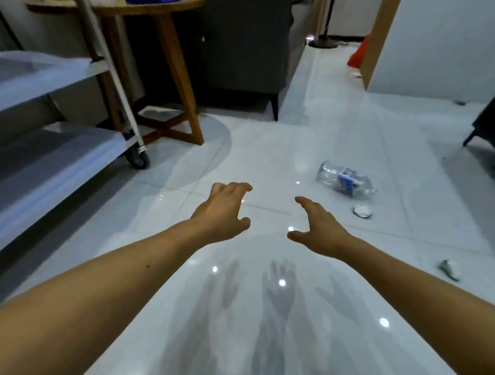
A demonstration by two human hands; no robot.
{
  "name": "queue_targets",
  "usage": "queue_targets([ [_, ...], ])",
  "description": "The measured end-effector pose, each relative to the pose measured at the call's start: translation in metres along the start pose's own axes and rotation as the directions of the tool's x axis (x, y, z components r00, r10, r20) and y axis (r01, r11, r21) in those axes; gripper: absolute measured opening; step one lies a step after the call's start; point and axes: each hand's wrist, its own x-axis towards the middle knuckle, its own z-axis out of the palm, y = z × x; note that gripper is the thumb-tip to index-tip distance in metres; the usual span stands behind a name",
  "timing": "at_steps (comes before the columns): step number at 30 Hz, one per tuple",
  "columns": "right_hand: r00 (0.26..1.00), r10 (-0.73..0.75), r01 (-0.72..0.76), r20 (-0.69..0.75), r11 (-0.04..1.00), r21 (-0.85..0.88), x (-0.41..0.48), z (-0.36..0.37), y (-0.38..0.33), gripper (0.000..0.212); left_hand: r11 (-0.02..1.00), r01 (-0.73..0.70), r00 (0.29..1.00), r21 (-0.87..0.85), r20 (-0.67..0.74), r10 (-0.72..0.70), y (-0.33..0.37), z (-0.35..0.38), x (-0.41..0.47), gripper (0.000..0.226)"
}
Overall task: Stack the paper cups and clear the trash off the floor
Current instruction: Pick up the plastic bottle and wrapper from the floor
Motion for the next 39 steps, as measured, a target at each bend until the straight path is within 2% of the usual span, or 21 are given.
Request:
queue_targets([
  [6,0.984,0.143,-0.138,-0.106,0.989,0.052,-0.003,-0.082,0.095,0.077,0.991,-0.13,0.987,0.04,0.1,0.126,0.101,0.013,0.075,0.061],
  [11,0.952,0.245,-0.223,-0.183,0.966,0.132,0.005,-0.097,0.133,0.076,0.967,-0.238,0.962,0.088,0.158,0.222,0.127,0.025,0.121,0.062],
  [15,0.904,0.365,-0.317,-0.224,0.922,0.221,0.019,-0.085,0.145,0.073,0.937,-0.321,0.934,0.139,0.21,0.289,0.123,0.034,0.168,0.066],
  [19,0.853,0.484,-0.433,-0.192,0.864,0.257,0.05,-0.08,0.149,0.074,0.916,-0.379,0.905,0.131,0.256,0.338,0.116,0.039,0.229,0.068],
  [27,0.721,0.686,-0.633,-0.104,0.711,0.307,0.102,-0.134,0.129,0.071,0.895,-0.442,0.821,0.065,0.431,0.374,0.139,0.005,0.33,0.071],
  [30,0.684,0.721,-0.659,-0.111,0.675,0.332,0.121,-0.155,0.131,0.069,0.871,-0.487,0.785,0.061,0.467,0.406,0.154,0.001,0.356,0.072],
  [34,0.658,0.745,-0.675,-0.11,0.649,0.351,0.159,-0.147,0.17,0.066,0.818,-0.57,0.73,0.083,0.509,0.457,0.172,0.042,0.403,0.075],
  [39,0.658,0.749,-0.684,-0.074,0.637,0.356,0.225,-0.089,0.264,0.066,0.769,-0.63,0.707,0.109,0.492,0.509,0.178,0.154,0.472,0.084],
])
